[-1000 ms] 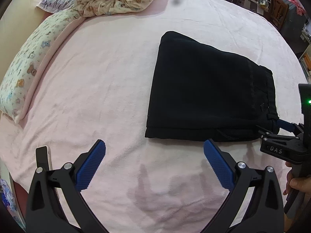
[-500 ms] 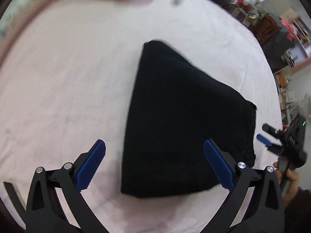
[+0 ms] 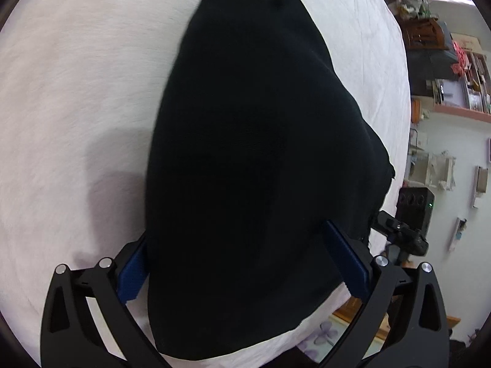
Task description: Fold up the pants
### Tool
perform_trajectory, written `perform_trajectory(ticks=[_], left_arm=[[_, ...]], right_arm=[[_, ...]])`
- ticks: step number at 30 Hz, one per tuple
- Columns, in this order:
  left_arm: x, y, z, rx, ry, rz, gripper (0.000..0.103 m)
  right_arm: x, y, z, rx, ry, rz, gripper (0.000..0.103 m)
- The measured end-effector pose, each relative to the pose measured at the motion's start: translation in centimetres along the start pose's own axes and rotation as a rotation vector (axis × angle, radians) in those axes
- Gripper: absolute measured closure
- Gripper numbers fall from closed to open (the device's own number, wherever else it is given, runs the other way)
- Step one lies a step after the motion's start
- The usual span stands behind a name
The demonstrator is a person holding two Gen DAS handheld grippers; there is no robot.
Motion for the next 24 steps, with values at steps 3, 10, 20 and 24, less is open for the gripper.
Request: perform_trajectory(ticks=[3, 10, 20, 24], left_arm=[[0.3, 0.0, 0.0, 0.005, -0.044, -0.029, 0.002], [0.7, -0.5, 0.0, 0.033, -0.051, 0.012, 0.006], [0.1, -1.1, 1.5, 0.081, -0.021, 0.062, 0.075], [0.1, -1.2, 2.1, 0.078, -0.017, 0.101, 0.077]], right_arm=[[-0.2, 0.3, 0.6, 0.019, 0.058, 0.014, 0.013], [-0.1, 0.0, 0.9, -0.011, 0.155, -0.005, 0.044], [-0.1, -0.1, -0.3, -0.053, 0.155, 0.031, 0.067], [-0.8, -0.4, -0.8, -0.058, 0.194, 0.042, 0.071]])
Point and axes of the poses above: each gripper's, at about its wrist camera, not at the fingertips, and x roughly the way its jaws point, z to its right, y to its top, the point moved 5 cm from there along x, roughly the way its jaws point, and after that the axes turned 1 degree about -x, right-handed, at the moved point
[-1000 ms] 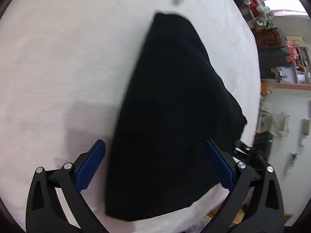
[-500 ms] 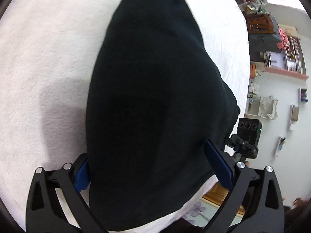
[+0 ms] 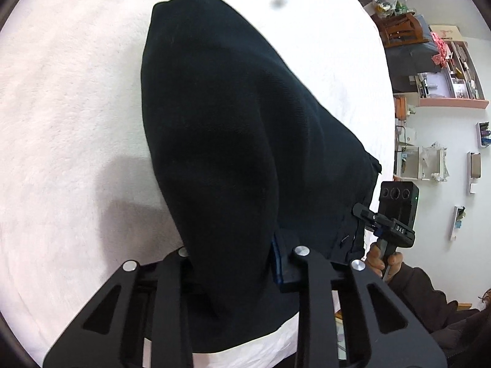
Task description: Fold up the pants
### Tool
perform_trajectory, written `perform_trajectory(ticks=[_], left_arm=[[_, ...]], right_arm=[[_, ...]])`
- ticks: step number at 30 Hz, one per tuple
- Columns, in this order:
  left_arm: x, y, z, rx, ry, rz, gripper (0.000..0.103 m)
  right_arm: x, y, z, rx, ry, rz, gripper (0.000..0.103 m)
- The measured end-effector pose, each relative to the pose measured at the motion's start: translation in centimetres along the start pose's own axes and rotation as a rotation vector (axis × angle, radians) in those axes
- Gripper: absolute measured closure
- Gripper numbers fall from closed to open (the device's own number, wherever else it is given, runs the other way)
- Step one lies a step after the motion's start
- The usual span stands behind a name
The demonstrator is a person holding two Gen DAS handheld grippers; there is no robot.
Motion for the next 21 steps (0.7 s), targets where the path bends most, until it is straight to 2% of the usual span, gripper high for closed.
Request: perform_trajectory(ticks=[5, 10, 14, 21], left_arm=[[-1.1, 0.0, 1.5, 0.013, -0.036, 0.041, 0.077], [-2.4, 0.9, 3.7, 0.021, -0.098, 0.084, 0.078], [-1.9, 2.8, 5.6, 0.020, -0.144, 0.124, 0.077], [1.0, 7.2, 7.9, 0.004, -0.165, 0.169, 0.077]], right_arm=[[-0.7, 0.3, -1.3, -0.008, 0.049, 0.020, 0.073], [-2.6, 2.1, -2.7, -0.037, 0.075, 0.077, 0.074], [-4.7, 4.8, -3.0, -0.066, 0.052, 0.139, 0.074], [-7.1, 10.2, -1.9, -0.071, -0.031, 0.240, 0.074]])
Point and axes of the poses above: each gripper's, at about its wrist camera, not at the fingertips, and x roughly the way its jaws point, z to its right, y to its top, the point moved 5 cm from there along x, roughly the way its jaws point, and after that the axes turned 1 degree about -x, right-handed, at the moved point
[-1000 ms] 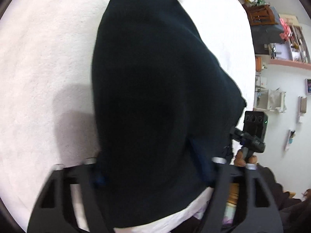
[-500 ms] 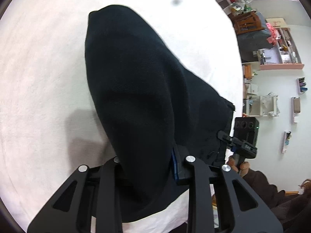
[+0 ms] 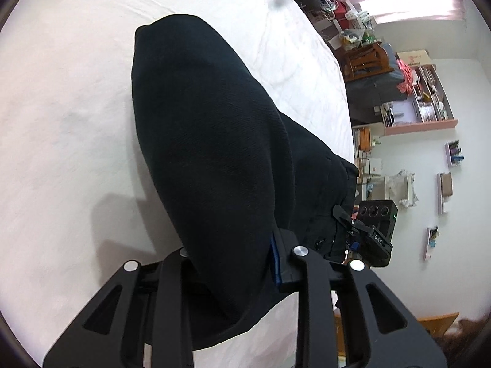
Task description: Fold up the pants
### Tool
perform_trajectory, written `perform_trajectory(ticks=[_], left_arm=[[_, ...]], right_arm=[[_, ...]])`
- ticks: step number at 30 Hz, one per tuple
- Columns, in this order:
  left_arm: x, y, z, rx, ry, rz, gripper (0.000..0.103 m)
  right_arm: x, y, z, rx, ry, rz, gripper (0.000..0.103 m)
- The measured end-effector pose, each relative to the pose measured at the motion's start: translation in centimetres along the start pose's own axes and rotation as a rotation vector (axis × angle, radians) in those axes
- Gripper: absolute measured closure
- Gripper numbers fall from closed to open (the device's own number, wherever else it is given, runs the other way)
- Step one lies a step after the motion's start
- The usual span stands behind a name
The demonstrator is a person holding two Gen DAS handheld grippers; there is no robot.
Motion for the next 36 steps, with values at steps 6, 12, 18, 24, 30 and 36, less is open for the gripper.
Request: perform_trajectory(ticks=[6, 12, 18, 24, 30, 36], left_arm=[[4.8, 1.2, -1.7, 0.020, 0.265, -0.028, 0.054], [1.5, 1.2, -4.8, -0.014, 0.424, 0.069, 0.002], [-4.6, 1.6, -3.0, 0.129, 0.592, 0.293, 0.002], [-0.5, -1.6, 4.7, 0.326, 0.359, 0.230, 0.002], [6.0, -3.1, 2.2, 0.343, 0.523, 0.088, 0.002], [8.4, -1.2, 0.9, 0.232, 0.577, 0.060, 0.002]], right_arm=[[2.3, 0.3, 4.2, 0.051, -0.302, 0.017, 0.065], [0.5, -0.6, 3.6, 0.058, -0.356, 0.108, 0.056], [-4.0, 0.6, 0.0, -0.054, -0.428, 0.341, 0.056], [2.4, 0.7, -5.1, -0.333, -0.428, 0.183, 0.056], [6.6, 0.1, -1.2, -0.329, -0.597, 0.038, 0.066], [6.3, 0.0, -2.2, -0.367, -0.600, 0.059, 0.066]])
Point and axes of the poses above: each gripper's, at about its wrist camera, not at the fingertips, and x roughly the way its jaws point, z to its right, y to its top, the point moved 5 cm from there along x, roughly the way its jaws point, and after that the axes turned 1 degree about -x, right-handed, at the moved point
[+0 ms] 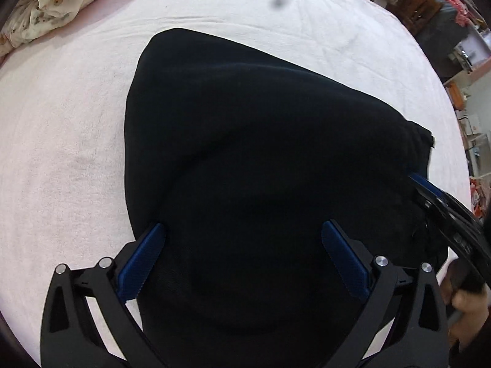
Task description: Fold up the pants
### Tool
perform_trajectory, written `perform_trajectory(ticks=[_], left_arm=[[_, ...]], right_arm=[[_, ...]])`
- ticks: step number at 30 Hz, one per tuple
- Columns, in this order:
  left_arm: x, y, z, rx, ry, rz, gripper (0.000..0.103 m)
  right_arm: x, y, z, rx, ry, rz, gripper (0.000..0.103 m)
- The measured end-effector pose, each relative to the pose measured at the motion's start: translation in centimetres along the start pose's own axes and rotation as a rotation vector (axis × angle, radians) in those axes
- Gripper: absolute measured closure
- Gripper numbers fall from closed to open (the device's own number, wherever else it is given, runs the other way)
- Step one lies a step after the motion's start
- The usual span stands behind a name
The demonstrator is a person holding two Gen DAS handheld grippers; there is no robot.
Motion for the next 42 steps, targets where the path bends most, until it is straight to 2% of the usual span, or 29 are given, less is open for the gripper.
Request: perform_trajectory(ticks=[2, 3, 5, 6, 7, 9, 11, 12, 14, 15, 18, 19, 20, 22, 23, 26, 27, 29, 30, 32, 34, 37, 40, 42], left_arm=[[-2.0, 0.3, 1.1, 0.007, -0.076, 0.051, 0.002], [-3.9, 0.2, 1.5, 0.032, -0.131, 0.126, 0.002], [-6.9, 0.2, 2.3, 0.098, -0.145, 0.272, 0.002], [-7.6, 0.3, 2.8, 0.131, -0.133, 0.318, 0.002], [-7.5, 0.5, 3.1, 0.149, -0.117, 0.328, 0.002], [-4.9, 1.4, 3.3, 0.147, -0.069, 0.228, 0.002], [-0.3, 1.6, 2.4, 0.107, -0.025, 0.031, 0.002], [0.5, 2.3, 2.5, 0.112, -0.002, 0.021, 0.002], [1.2, 2.8, 2.9, 0.103, 0.024, 0.013, 0.002], [1.1, 3.1, 2.7, 0.076, 0.010, 0.005, 0.002], [-2.0, 3.7, 1.3, -0.046, -0.185, 0.052, 0.002], [-3.5, 3.4, 1.0, -0.056, -0.248, 0.088, 0.002], [-5.5, 2.8, 0.7, -0.038, -0.269, 0.145, 0.002], [-8.2, 1.0, 0.7, 0.039, -0.252, 0.220, 0.002], [-8.8, -0.5, 0.8, 0.092, -0.218, 0.234, 0.002], [-7.9, -3.7, 2.4, 0.185, -0.153, 0.183, 0.002], [-7.3, -4.7, 2.5, 0.200, -0.124, 0.155, 0.002], [-3.8, -4.5, 1.6, 0.152, -0.066, 0.048, 0.002], [-2.4, -4.8, 0.8, 0.095, -0.087, 0.013, 0.002], [-1.7, -4.3, 0.6, 0.065, -0.086, 0.037, 0.002], [-1.9, -4.1, 1.0, 0.064, -0.051, 0.026, 0.002], [-3.5, -4.9, 1.4, 0.068, -0.087, 0.061, 0.002], [-5.5, -5.8, 1.7, 0.118, -0.057, 0.089, 0.002], [-7.1, -6.9, 2.1, 0.164, -0.013, 0.131, 0.002]], right_arm=[[-2.4, 0.7, 0.1, 0.016, 0.042, 0.082, 0.065], [-3.0, 0.9, 0.1, 0.011, 0.046, 0.111, 0.065], [-3.3, 1.5, -0.1, -0.004, 0.056, 0.123, 0.065], [-2.9, 1.7, 0.0, -0.010, 0.052, 0.110, 0.064], [-2.2, 1.7, -0.1, -0.019, 0.042, 0.083, 0.064], [-0.5, 1.7, -0.3, -0.040, 0.003, 0.030, 0.060], [1.0, 1.6, -0.3, -0.046, -0.025, -0.005, 0.060], [1.5, 1.6, -0.2, -0.043, -0.031, -0.012, 0.060], [1.6, 1.4, -0.2, -0.050, -0.039, -0.018, 0.060], [1.5, 1.5, -0.3, -0.051, -0.037, -0.022, 0.060], [-1.2, 1.6, -0.7, -0.044, -0.009, 0.023, 0.060], [-2.5, 1.2, -0.8, -0.052, 0.007, 0.053, 0.060], [-3.1, 0.9, -1.1, -0.058, 0.018, 0.071, 0.059], [-4.5, -0.5, -1.8, -0.084, 0.033, 0.082, 0.059], [-4.8, -1.3, -2.0, -0.099, 0.033, 0.076, 0.059], [-4.4, -3.9, -2.5, -0.122, 0.021, 0.020, 0.059], [-3.5, -4.8, -2.2, -0.113, -0.001, -0.024, 0.058], [-2.3, -5.9, -1.6, -0.097, -0.017, -0.056, 0.057], [-2.2, -6.0, -1.4, -0.095, -0.009, -0.037, 0.057], [-2.1, -6.1, -1.6, -0.114, -0.026, -0.030, 0.056], [-2.3, -6.0, -2.0, -0.140, -0.049, -0.033, 0.055], [-3.1, -5.4, -2.0, -0.100, -0.041, -0.036, 0.055], [-4.2, -5.6, -2.5, -0.095, -0.052, -0.020, 0.042], [-4.7, -5.9, -3.2, -0.117, -0.076, -0.006, 0.028]])
Point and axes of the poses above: each gripper's, at about its wrist camera, not at the fingertips, and x roughly the way its jaws point, z to its right, y to its top, the point moved 5 cm from there along x, roughly the way its jaws point, and after that the axes turned 1 degree about -x, right-handed, at the moved point
